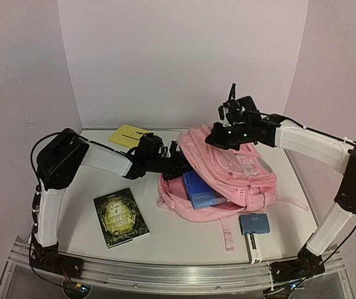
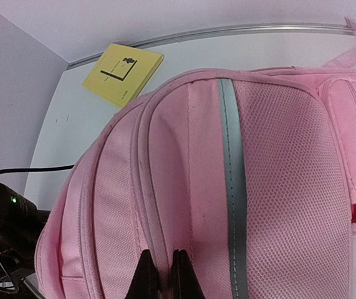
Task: Pack the student bag
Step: Place the files in the student bag.
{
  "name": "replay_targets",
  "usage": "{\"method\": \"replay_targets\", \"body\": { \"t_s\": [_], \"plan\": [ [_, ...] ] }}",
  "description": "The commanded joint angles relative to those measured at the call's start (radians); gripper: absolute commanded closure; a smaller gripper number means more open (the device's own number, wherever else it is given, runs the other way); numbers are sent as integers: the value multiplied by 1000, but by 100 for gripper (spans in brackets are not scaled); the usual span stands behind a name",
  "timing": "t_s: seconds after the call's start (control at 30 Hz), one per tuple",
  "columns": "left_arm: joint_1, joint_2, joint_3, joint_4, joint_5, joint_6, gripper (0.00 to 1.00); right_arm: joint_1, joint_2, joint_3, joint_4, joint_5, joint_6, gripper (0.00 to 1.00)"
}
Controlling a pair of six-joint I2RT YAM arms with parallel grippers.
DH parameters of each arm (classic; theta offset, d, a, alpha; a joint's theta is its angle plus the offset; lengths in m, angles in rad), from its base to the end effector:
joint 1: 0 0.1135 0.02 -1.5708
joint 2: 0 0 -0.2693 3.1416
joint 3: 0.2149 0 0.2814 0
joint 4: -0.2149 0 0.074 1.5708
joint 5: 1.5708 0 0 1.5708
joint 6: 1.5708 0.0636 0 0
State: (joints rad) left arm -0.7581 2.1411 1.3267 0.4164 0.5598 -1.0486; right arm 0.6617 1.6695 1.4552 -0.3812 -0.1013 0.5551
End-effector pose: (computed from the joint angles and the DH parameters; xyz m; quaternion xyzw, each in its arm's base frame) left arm 0.3512 -0.3790 0.1318 0.0354 0.8142 -0.5601 0.1485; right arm 0.3444 0.2764 0.3047 -0.0707 0.8798 0.3042 0.3584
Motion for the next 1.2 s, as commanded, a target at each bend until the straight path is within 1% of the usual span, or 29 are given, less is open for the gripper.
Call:
{"method": "replay_targets", "body": {
  "t_s": [0.0, 0.2, 0.3, 0.4, 0.47, 0.5, 0.57, 0.63, 0.7, 0.8, 0.93, 0.97, 1.07, 1.17],
  "plan": [
    [-14, 53, 93, 2, -76, 22, 99, 14, -12, 10, 199, -14, 20, 100],
    [-27, 103, 170, 7, -89, 7, 99, 19, -7, -13, 215, -11, 31, 100],
    [-29, 112, 180, -21, -103, 14, 94, 19, -5, -15, 218, -5, 33, 100],
    [-27, 72, 139, -83, -141, 52, 84, 20, -16, -22, 217, 37, 30, 100],
    [-22, 17, 95, -129, -167, 85, 73, 19, -28, -32, 210, 86, 25, 100],
    [-20, -19, 72, -149, -179, 105, 66, 19, -37, -37, 204, 111, 19, 98],
    [-18, -101, 35, -227, -207, 148, 52, 19, -58, -44, 188, 161, 6, 86],
    [-16, -179, -2, -307, -236, 195, 42, 20, -79, -53, 166, 204, -6, 74],
    [-14, -259, -36, -386, -259, 233, 35, 19, -105, -71, 144, 251, -15, 59],
    [-10, -354, -83, -486, -287, 279, 27, 19, -142, -99, 100, 319, -25, 49],
    [11, -446, -140, -606, -340, 313, 22, 10, -205, -152, 23, 410, -22, 25],
    [20, -459, -154, -626, -348, 315, 22, 0, -226, -174, 9, 417, -15, 20],
    [39, -480, -174, -681, -366, 318, 21, -51, -279, -255, -6, 385, 11, 12],
    [44, -507, -192, -717, -397, 327, 19, -124, -319, -339, -6, 290, 34, 9]
  ]
}}
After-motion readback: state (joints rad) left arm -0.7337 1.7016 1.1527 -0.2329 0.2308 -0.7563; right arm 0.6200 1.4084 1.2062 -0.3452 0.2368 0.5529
